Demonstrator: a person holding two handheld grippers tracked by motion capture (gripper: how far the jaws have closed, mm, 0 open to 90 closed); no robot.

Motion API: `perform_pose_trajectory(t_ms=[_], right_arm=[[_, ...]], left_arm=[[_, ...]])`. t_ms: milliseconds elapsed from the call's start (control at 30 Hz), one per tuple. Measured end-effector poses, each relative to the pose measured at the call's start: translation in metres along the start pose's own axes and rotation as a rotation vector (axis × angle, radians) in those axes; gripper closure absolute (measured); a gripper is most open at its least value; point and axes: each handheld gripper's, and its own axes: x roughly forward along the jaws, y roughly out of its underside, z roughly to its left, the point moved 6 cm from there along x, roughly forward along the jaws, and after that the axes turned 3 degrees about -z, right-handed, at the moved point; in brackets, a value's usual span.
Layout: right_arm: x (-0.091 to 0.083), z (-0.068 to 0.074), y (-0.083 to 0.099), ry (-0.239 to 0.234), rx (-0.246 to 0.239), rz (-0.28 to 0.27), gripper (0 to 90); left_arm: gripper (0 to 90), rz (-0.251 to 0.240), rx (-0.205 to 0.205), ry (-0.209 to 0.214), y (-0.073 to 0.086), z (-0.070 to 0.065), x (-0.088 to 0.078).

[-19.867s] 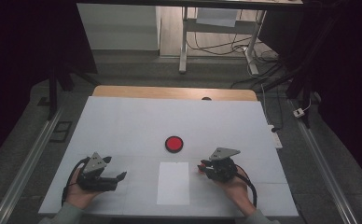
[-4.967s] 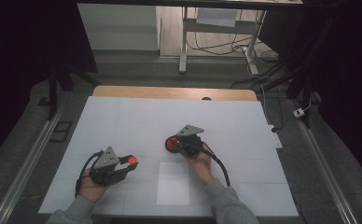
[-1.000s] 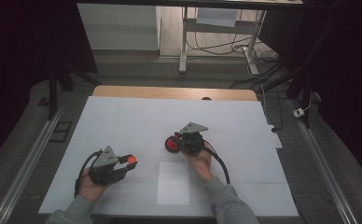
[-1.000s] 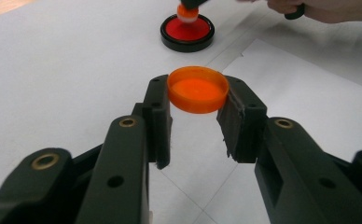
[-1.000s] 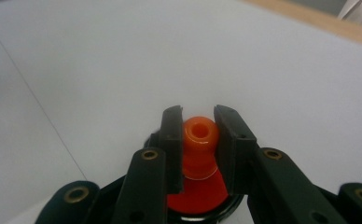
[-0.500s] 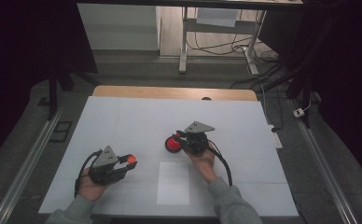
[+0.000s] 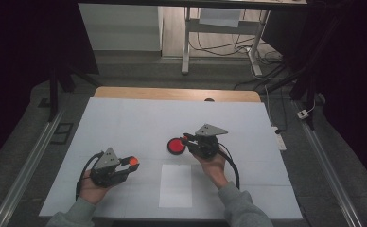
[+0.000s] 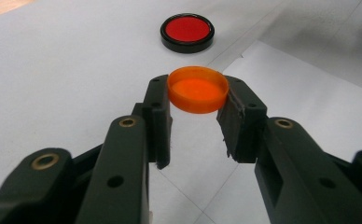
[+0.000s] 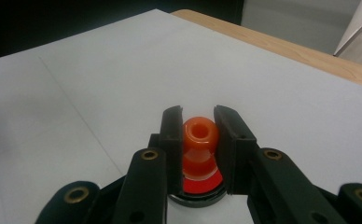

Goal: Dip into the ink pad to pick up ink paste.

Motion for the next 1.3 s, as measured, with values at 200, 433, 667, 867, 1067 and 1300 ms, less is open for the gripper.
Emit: perform_pose_trajectory(t_ms=[200,433,667,867,1067,1300], right_arm=[[-0.009,0.003,-0.002,-0.015,0.001,-0.012,72.9],[-0.015,0.005,0.0,-0.031,-0.007,-0.004,72.9],[-0.023,0.008,0.004,-0.045,-0.006,-0.006,72.9],[-0.033,0.014,0.005,-0.063,-0.016,-0.008,72.8],[-0.041,0.017,0.006,-0.075,-0.014,-0.004,72.8],[-0.048,0.02,0.011,-0.083,-0.018,0.007,72.8]], left_arm=[[64.9,0.001,0.0,0.002,0.0,0.0,0.001],[64.9,0.001,-0.002,0.0,0.0,0.001,0.0],[64.9,0.001,-0.002,-0.002,0.0,0.001,0.001],[64.9,0.001,-0.001,-0.002,0.0,0.001,0.001],[64.9,0.001,-0.001,-0.001,0.0,0.001,0.001],[64.9,0.001,0.0,0.0,0.0,0.001,0.001]])
